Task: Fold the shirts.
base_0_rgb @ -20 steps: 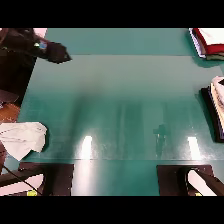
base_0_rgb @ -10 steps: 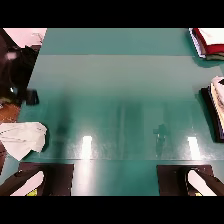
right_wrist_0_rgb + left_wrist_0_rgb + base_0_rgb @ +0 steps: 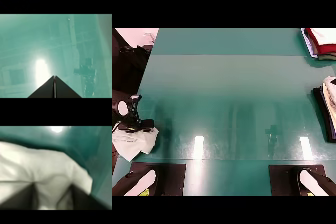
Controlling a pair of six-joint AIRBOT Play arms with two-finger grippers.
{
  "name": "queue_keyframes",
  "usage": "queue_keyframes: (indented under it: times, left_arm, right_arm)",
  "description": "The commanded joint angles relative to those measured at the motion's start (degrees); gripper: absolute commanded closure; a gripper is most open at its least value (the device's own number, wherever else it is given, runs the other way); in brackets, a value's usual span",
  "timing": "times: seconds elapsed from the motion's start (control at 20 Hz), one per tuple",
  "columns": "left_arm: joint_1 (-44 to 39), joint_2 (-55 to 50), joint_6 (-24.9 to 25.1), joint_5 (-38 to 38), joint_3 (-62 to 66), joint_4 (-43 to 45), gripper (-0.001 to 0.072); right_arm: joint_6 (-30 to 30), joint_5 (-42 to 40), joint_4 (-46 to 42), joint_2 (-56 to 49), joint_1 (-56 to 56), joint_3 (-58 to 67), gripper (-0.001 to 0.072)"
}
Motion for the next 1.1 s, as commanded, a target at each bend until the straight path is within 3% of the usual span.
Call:
queue_keyframes:
  times: [0.0, 0.15, 0.25, 0.4, 0.5, 0.65, 0.9, 1.05]
  left_arm:
    - [0.28, 0.13, -0.48, 0.07, 1.29, 0.59, 0.068]
    - [-0.74, 2.29, -0.26, -1.95, 12.74, -1.51, 0.0682]
    - [-2.95, 4.5, 3.32, -1.42, 23.76, -6.27, 0.0682]
    - [-7.54, 5.44, 13.51, 0.55, 42.07, -22.99, 0.0682]
    - [-11.98, 5.14, 21.16, 6.64, 50.16, -37.09, 0.0682]
    - [-20.33, 2.21, 26.77, 9.31, 56.96, -50.42, 0.0682]
    - [-34.86, -10.69, 32.35, 1.01, 58.4, -52.33, 0.0681]
    - [-37.0, -21.16, 34.42, 0.5, 58.4, -49.53, 0.0681]
  right_arm:
    - [0.02, 0.04, 0.2, 0.04, 0.04, -0.02, 0.0695]
    - [0.04, 0.07, 0.22, 0.04, 0.04, -0.02, 0.0695]
    - [0.02, -0.39, 0.22, 0.04, 0.04, -0.02, 0.0695]
    - [0.04, -2.84, 0.24, 0.04, 0.04, 0.04, 0.0695]
    - [0.04, -3.87, 0.24, 0.04, 0.04, 0.04, 0.0695]
    - [0.04, -4.66, 0.26, 0.04, 0.04, 0.04, 0.0695]
    - [0.04, -4.63, 0.26, 0.04, 0.04, 0.04, 0.0695]
    - [0.04, -4.39, 0.24, 0.04, 0.04, 0.04, 0.0695]
